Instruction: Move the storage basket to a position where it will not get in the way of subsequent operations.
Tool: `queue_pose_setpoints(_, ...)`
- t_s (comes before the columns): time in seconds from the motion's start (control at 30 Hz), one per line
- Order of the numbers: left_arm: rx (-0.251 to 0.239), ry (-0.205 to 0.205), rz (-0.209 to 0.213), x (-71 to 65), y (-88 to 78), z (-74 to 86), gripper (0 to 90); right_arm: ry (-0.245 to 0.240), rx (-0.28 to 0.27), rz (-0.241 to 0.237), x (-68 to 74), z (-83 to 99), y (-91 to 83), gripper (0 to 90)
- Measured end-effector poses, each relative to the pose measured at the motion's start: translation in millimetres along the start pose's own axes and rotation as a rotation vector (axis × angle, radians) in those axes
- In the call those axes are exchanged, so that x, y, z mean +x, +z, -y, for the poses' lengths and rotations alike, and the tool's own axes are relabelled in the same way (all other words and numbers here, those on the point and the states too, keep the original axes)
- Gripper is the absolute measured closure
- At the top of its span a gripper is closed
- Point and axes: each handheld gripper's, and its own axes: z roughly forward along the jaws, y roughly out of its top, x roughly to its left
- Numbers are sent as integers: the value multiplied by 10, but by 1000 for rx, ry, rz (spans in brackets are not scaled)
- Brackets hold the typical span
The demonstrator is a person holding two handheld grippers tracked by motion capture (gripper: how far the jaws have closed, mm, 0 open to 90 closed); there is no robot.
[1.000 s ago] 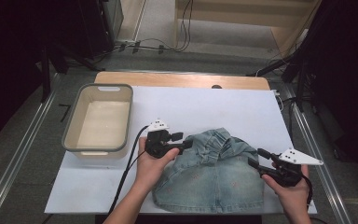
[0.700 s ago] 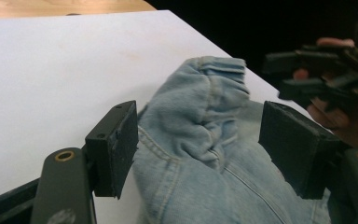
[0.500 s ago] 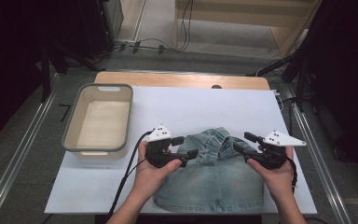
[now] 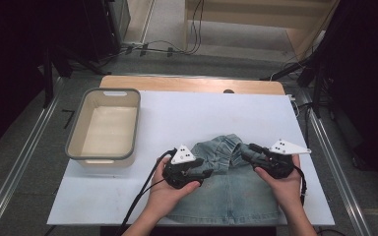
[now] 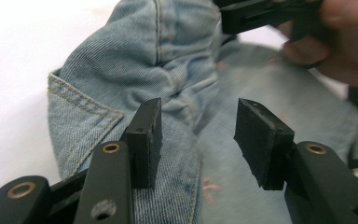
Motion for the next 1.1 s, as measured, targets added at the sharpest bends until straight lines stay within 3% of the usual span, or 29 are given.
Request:
queue_pose_setpoints(0.17,37,-26,-45,147,77,103,429,-5,-16,10,31,36,-15,517)
queue_pose_setpoints(0.33,111,-40,-21,243,171,170,310,-13,-1,7,26,49,17,502)
queue_pose_setpoints(0.53,127,-22,-36,255,213,194,299,-16,62,-15,37,93,129,392)
queue_pose_setpoints(0.6,129,-5,-66,243,219,202,330,-23,87,-16,41,113,179,359)
queue_pose_setpoints(0.73,122,-7,-99,251,210,211,443,-9,122,-12,30,152,248,325)
queue_pose_setpoints(1.03,99,-57,-56,334,166,195,698,-49,185,7,72,196,349,322)
queue_pose_setpoints(1.1,79,-67,-57,349,137,180,721,-55,202,12,75,209,372,369)
